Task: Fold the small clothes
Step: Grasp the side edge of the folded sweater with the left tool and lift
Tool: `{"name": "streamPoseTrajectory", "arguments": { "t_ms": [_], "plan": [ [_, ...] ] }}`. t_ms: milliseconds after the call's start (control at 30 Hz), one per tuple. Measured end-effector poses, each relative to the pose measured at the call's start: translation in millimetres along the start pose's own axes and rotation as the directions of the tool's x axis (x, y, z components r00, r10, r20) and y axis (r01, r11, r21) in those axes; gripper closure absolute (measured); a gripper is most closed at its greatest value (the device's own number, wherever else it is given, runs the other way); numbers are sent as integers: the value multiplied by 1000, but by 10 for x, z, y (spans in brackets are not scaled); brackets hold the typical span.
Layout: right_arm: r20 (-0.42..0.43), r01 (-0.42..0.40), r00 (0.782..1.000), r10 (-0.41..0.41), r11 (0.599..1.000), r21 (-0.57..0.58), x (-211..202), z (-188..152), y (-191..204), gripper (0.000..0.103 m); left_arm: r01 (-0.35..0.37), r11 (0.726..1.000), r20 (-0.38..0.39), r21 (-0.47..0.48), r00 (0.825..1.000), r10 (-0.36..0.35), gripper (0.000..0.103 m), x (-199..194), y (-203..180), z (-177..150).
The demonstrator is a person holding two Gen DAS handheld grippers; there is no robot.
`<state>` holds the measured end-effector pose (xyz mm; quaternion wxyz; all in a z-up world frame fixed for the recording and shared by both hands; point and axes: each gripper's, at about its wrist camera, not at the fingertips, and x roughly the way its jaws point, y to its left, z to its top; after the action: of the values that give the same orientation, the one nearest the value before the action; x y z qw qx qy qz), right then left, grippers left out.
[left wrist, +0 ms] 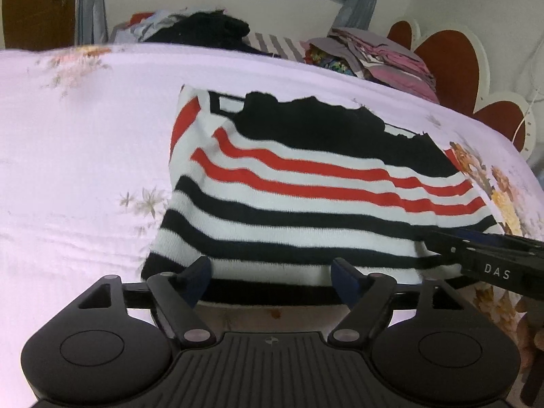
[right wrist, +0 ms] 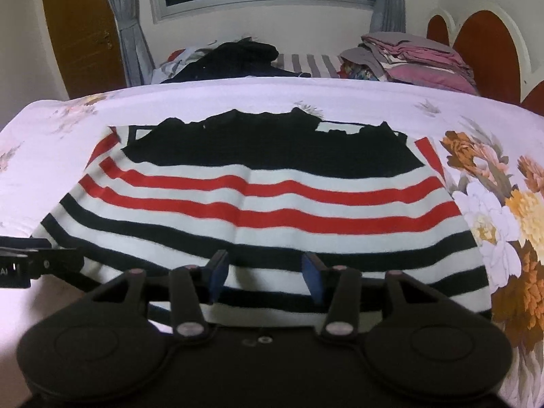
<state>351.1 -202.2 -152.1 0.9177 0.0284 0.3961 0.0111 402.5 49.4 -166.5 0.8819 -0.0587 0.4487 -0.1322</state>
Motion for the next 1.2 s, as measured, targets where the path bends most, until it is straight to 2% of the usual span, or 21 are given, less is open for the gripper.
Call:
{"name": "streamPoseTrajectory", "arguments": {
  "t_ms": [167,267,367,433,700,767,833,967,1033,1067,1100,1133,1200],
  "plan": [
    [1,-2,1000,2,1000,10,-34,-17,3,56,58,986,-26,-156,998,-63,25,-20,182,-96],
    [7,-7,1000,7,1000,15,-47,-12,7,56,96,965,-45,-243,993,-110,25,10,260,-167],
    [5,-13,1000,13,1000,22,-36,-27,20,55,166,912,-60,-375,977,-203,25,111,374,-284],
    [2,-16,1000,16,1000,23,-21,-48,34,55,203,868,-28,-452,970,-241,25,184,446,-358],
    [29,-5,1000,4,1000,31,32,3,27,55,268,793,85,-548,960,-266,25,391,546,-298],
    [38,-6,999,4,999,43,71,61,27,52,285,780,108,-557,956,-273,25,454,563,-258],
    [45,10,999,-11,999,33,133,106,49,50,310,765,137,-564,949,-284,20,511,575,-220],
    [67,60,996,-61,998,16,259,202,104,50,353,729,201,-586,935,-291,20,584,630,-210],
    [59,69,996,-71,997,39,328,242,79,51,359,725,222,-588,933,-282,20,594,624,-221],
    [29,77,997,-78,996,33,399,236,79,50,357,733,230,-579,934,-274,22,590,610,-223],
    [-19,79,997,-79,997,14,495,209,86,49,349,742,234,-572,937,-261,28,585,589,-228],
    [-2,82,997,-83,997,-3,503,183,99,48,340,748,236,-569,940,-248,32,578,578,-233],
    [-8,88,996,-88,996,-12,491,183,112,48,330,737,238,-591,943,-231,55,588,618,-250]
  ]
}}
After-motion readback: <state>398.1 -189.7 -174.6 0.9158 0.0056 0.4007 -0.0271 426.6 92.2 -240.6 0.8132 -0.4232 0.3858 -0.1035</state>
